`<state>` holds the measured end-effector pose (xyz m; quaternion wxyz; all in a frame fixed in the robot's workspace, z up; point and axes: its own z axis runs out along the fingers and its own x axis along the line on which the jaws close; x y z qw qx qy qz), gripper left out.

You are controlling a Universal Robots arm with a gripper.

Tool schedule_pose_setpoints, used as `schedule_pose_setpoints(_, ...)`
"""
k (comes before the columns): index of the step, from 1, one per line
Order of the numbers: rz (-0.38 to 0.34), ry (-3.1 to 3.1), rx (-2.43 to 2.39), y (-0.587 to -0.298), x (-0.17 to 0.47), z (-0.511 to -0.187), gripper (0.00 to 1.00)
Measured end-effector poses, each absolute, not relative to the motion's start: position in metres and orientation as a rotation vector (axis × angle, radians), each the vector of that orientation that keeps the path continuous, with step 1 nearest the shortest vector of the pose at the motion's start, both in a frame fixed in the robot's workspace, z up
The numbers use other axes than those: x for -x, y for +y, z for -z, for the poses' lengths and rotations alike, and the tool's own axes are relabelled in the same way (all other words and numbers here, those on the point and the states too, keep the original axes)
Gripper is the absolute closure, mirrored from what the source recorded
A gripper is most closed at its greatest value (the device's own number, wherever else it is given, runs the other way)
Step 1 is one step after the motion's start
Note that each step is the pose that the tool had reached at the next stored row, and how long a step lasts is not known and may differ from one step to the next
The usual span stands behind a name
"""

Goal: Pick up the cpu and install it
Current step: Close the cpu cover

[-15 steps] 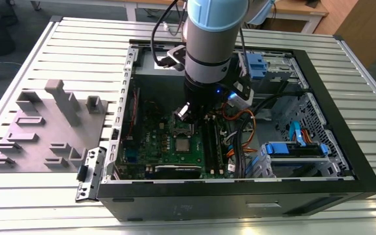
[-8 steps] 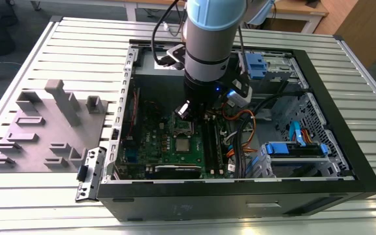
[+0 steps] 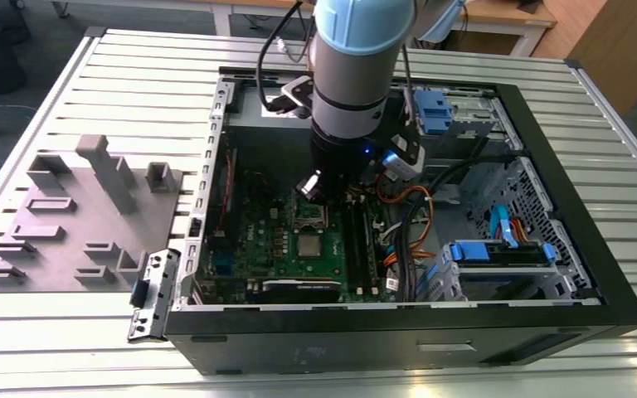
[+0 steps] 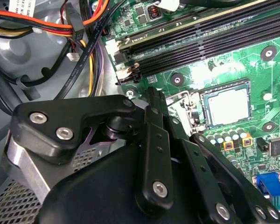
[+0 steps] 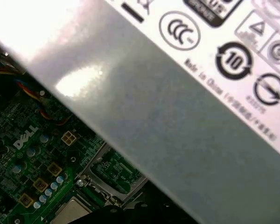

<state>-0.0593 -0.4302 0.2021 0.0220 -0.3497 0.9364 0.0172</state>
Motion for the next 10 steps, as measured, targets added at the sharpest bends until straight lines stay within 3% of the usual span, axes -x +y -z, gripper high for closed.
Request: schedule_pose_setpoints(10, -0.053, 2.902, 1.084, -0.4302, 0.0601, -0.1986, 0.89)
